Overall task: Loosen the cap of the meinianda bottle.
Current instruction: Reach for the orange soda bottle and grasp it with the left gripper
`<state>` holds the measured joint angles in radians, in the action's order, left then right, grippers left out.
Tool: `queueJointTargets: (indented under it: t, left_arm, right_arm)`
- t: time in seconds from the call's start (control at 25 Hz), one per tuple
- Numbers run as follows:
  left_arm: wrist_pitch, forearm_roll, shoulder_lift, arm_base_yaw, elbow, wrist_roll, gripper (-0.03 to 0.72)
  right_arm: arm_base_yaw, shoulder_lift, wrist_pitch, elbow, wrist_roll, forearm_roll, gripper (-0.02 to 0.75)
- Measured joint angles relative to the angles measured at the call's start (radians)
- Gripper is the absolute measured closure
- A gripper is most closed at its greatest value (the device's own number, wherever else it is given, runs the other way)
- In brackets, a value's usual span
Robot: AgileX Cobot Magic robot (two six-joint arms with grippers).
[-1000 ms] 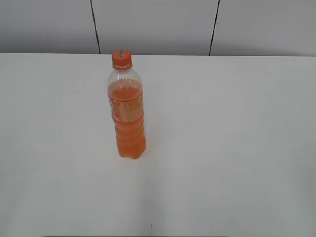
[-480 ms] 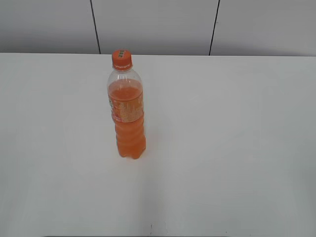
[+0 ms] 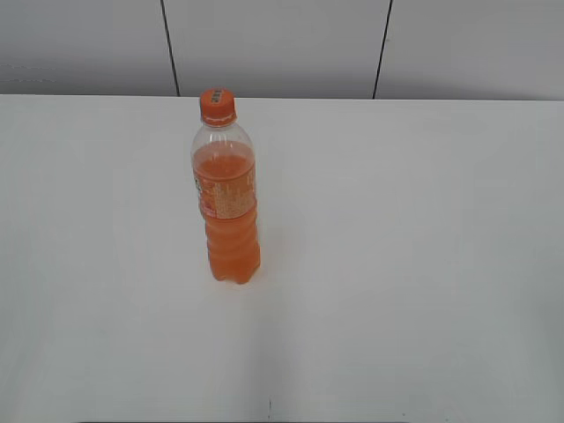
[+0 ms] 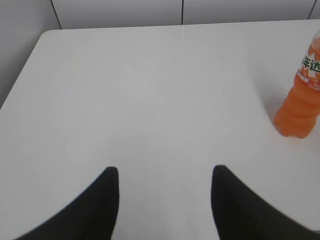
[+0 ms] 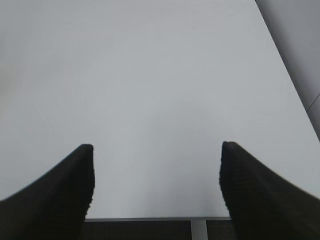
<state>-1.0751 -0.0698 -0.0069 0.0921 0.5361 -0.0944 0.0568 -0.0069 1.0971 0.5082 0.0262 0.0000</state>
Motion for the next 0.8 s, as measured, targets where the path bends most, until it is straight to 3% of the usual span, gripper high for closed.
queueJointTargets:
  t: [0.4, 0.8]
  left_arm:
    - [0.028, -0.018, 0.001, 0.000, 0.009, 0.000, 0.315]
    - [0.404, -0.021, 0.169, 0.000, 0.019, 0.000, 0.305]
  right_arm:
    - [0.000, 0.000, 0.000, 0.000, 0.000, 0.000, 0.154]
    - [0.000, 0.000, 0.000, 0.000, 0.000, 0.000, 0.154]
